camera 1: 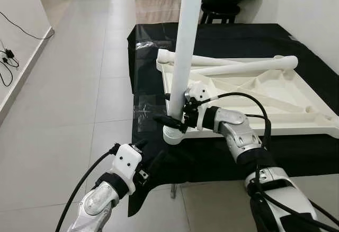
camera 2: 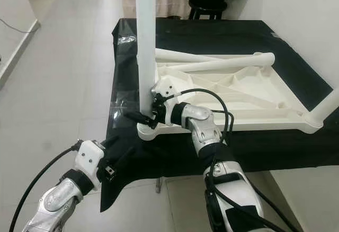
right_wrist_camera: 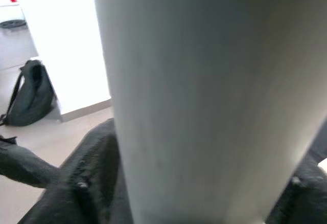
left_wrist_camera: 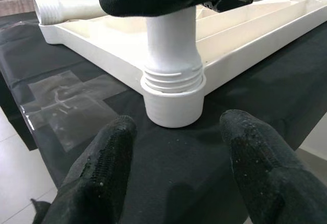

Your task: Building children table

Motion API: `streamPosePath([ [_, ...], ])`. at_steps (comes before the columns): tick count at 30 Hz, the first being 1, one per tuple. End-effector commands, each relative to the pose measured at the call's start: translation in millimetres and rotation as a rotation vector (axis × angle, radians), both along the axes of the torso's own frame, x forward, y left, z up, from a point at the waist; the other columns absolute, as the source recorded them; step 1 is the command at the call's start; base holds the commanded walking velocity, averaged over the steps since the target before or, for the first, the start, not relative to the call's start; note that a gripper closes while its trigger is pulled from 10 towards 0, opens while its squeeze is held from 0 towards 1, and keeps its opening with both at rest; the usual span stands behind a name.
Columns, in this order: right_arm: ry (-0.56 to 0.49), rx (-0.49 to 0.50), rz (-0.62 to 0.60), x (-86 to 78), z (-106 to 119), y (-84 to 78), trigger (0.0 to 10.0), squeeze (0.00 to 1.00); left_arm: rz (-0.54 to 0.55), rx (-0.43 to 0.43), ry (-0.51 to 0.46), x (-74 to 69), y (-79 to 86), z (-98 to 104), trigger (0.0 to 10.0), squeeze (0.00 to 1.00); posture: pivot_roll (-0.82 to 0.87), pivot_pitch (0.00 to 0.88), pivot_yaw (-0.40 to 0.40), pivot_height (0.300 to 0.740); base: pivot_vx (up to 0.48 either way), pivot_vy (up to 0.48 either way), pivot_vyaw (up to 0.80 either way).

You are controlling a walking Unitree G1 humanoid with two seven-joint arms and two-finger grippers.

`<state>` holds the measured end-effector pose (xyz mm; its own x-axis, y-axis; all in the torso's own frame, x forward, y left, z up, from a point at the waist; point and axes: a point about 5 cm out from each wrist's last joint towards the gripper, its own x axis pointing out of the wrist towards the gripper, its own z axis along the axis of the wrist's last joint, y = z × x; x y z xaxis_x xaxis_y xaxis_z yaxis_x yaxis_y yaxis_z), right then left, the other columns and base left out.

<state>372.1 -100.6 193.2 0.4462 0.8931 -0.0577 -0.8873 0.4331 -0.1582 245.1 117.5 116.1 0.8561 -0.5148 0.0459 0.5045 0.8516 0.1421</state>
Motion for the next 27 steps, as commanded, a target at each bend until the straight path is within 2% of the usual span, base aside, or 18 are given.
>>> streamPosePath([
  [1, 0.004, 0.032, 0.013, 1.9, 5.1, -0.8, 0.0, 0.00, -0.003, -0.003, 0.014, -2.8, -3.4, -2.8, 10.0, 0.00, 0.04, 0.118, -0.099, 0.740, 0.000, 0.000, 0.00],
  [9, 0.015, 0.063, 0.048, 1.4, 3.6, -8.4, 0.0, 0.00, -0.008, -0.010, 0.018, -2.6, -4.3, -3.0, 10.0, 0.00, 0.02, 0.118, -0.092, 0.740, 0.000, 0.000, 0.00],
  [13, -0.002, 0.072, 0.017, -0.4, 0.9, -16.5, 0.0, 0.00, -0.009, -0.010, 0.018, -2.5, -4.0, -2.8, 10.0, 0.00, 0.01, 0.125, -0.085, 0.740, 0.000, 0.000, 0.00],
  [14, -0.022, 0.051, -0.052, -1.0, -2.8, -24.5, 0.0, 0.00, -0.008, -0.010, 0.018, -2.5, -3.1, -2.4, 10.0, 0.00, 0.01, 0.133, -0.082, 0.740, 0.000, 0.000, 0.00],
  [15, -0.032, 0.032, -0.262, -2.2, -14.2, -35.2, 0.0, 0.00, -0.008, -0.009, 0.017, -2.7, -0.9, -1.7, 10.0, 0.00, -0.01, 0.141, -0.090, 0.740, 0.000, 0.000, 0.00],
  [16, -0.032, 0.032, -0.262, -2.2, -14.2, -35.2, 0.0, 0.00, -0.008, -0.009, 0.017, -2.7, -0.9, -1.7, 10.0, 0.00, -0.01, 0.141, -0.090, 0.740, 0.000, 0.000, 0.00],
  [17, -0.026, 0.034, -0.367, -3.1, -19.7, -38.1, 0.0, 0.00, -0.007, -0.008, 0.016, -2.9, 0.0, -1.4, 10.0, 0.00, -0.01, 0.141, -0.090, 0.740, 0.000, 0.000, 0.00],
  [18, -0.026, 0.034, -0.367, -3.1, -19.7, -38.1, 0.0, 0.00, -0.007, -0.008, 0.016, -2.9, 0.0, -1.4, 10.0, 0.00, -0.01, 0.141, -0.090, 0.740, 0.000, 0.000, 0.00],
  [19, 0.042, 0.047, -0.705, -25.7, -54.0, -29.3, 0.0, 0.00, -0.005, -0.013, 0.016, -2.2, 2.8, -0.5, 10.0, 0.00, -0.03, 0.147, -0.079, 0.740, 0.000, 0.000, 0.00],
  [20, 0.044, 0.043, -0.736, -38.5, -63.7, -18.8, 0.0, 0.00, -0.005, -0.014, 0.015, -1.5, 3.1, 0.2, 10.0, 0.00, -0.03, 0.157, -0.068, 0.740, 0.000, 0.000, 0.00],
  [21, 0.044, 0.043, -0.736, -38.5, -63.7, -18.8, 0.0, 0.00, -0.005, -0.014, 0.015, -1.5, 3.1, 0.2, 10.0, 0.00, -0.03, 0.157, -0.068, 0.740, 0.000, 0.000, 0.00],
  [22, 0.041, 0.043, -0.741, -46.4, -68.3, -11.2, 0.0, 0.00, -0.006, -0.014, 0.015, -0.8, 3.5, 0.7, 10.0, 0.00, -0.03, 0.156, -0.066, 0.740, 0.000, 0.000, 0.00],
  [24, -0.029, 0.028, -0.688, -45.2, -60.2, 1.5, 0.0, 0.00, -0.005, -0.008, 0.012, 0.3, 4.8, 0.8, 10.0, 0.00, -0.05, 0.153, -0.049, 0.740, 0.000, 0.000, 0.00],
  [25, -0.031, 0.022, -0.658, -39.6, -58.8, 6.0, 0.0, 0.00, -0.005, -0.008, 0.013, 1.4, 4.5, 0.3, 10.0, 0.00, -0.04, 0.147, -0.058, 0.740, 0.000, 0.000, 0.00],
  [27, -0.014, 0.012, -0.641, -38.4, -62.3, 7.4, 0.0, 0.00, -0.012, -0.010, 0.017, 2.0, 3.9, 0.0, 10.0, 0.00, -0.03, 0.144, -0.064, 0.740, 0.000, 0.000, 0.00],
])
